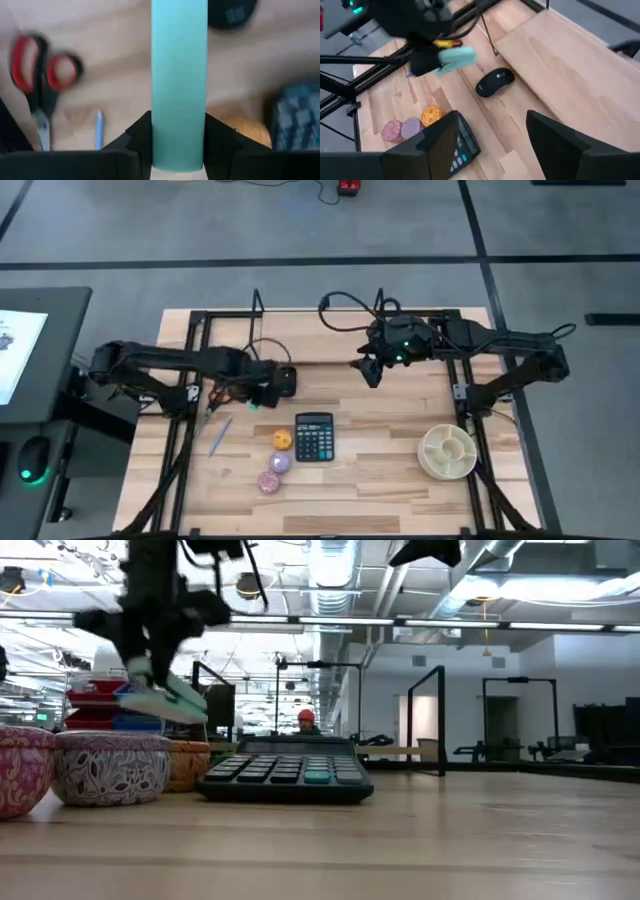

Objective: Stock shelves
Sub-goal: Remove the light green stapler from the bottom left of the shelf

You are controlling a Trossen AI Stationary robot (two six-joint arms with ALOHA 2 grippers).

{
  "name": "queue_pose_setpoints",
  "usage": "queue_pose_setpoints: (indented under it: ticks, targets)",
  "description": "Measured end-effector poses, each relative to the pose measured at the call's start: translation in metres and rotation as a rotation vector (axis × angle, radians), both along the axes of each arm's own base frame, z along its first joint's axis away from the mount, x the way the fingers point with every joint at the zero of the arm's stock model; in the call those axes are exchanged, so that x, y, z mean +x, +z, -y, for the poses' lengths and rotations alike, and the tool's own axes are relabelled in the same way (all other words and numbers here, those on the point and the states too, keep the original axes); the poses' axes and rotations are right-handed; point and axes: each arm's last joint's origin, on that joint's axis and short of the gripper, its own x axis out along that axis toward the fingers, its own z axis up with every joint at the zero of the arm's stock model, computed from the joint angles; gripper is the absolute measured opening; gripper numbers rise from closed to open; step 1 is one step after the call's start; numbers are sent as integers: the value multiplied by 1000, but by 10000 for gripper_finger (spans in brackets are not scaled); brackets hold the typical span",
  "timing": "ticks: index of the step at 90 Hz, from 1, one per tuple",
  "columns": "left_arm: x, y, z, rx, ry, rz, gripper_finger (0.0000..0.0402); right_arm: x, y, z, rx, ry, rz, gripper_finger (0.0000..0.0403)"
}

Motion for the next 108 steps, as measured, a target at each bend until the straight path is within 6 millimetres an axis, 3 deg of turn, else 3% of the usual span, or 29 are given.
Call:
queue_pose_setpoints:
  ticks: [24, 58, 85, 108]
  targets:
    - [-34, 16, 74, -150, 58, 2, 101, 4, 6, 10, -83, 17, 58, 223]
    - [-52, -16, 172, -221, 95, -94, 101, 2, 8, 29, -88, -46, 77, 223]
    - [-75, -39, 211, -240, 27, -192, 101, 1, 8, 37, -68, -45, 86, 223]
    - [-91, -63, 223, -228, -36, -258, 101, 0, 8, 42, -60, -53, 86, 223]
